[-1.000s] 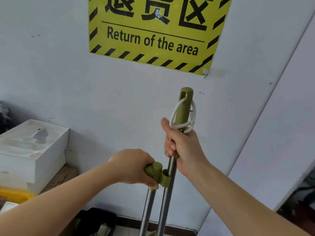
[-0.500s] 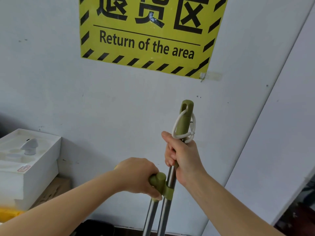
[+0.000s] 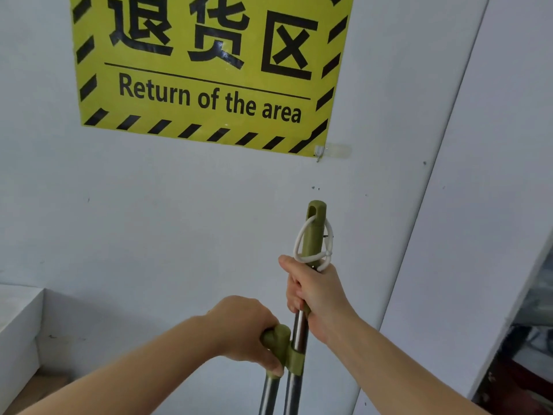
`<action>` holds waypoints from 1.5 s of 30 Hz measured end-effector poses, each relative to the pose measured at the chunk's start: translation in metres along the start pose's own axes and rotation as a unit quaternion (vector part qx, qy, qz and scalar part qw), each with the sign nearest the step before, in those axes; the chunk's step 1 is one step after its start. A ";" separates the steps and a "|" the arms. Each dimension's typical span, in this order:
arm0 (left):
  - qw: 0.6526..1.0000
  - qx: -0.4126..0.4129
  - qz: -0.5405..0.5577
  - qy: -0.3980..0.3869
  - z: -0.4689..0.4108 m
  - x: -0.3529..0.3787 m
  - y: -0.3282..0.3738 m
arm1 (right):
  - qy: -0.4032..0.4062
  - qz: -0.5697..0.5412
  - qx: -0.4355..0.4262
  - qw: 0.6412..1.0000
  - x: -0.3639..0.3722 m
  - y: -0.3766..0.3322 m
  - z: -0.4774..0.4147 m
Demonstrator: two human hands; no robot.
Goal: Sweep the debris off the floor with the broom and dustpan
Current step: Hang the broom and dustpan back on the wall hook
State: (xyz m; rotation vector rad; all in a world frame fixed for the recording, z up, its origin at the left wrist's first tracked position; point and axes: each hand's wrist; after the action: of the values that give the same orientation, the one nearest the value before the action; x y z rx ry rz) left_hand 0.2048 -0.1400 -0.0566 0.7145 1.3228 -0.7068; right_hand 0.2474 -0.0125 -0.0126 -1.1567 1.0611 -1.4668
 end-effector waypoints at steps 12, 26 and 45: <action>0.998 -0.031 0.057 -0.018 -0.084 -0.065 -0.012 | -0.020 0.011 -0.017 1.000 -0.057 -0.045 -0.073; 0.845 0.013 -0.208 0.492 -0.144 -0.146 -0.037 | -0.060 0.028 -0.008 0.998 -0.100 -0.085 -0.164; 0.798 -0.038 0.422 0.428 -0.218 -0.256 -0.074 | -0.024 0.052 0.032 0.998 -0.093 -0.087 -0.233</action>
State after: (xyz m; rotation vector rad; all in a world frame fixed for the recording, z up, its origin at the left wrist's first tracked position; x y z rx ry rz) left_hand -0.0121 0.0017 0.1703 1.5220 1.5849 0.4788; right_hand 0.0132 0.1104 0.0171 -1.0711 1.0200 -1.3742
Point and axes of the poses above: each hand's wrist, its own z-axis away from the middle knuckle, its own x-axis out of the palm, y = z × x, and after that the axes turned 13 degrees about x, right-handed
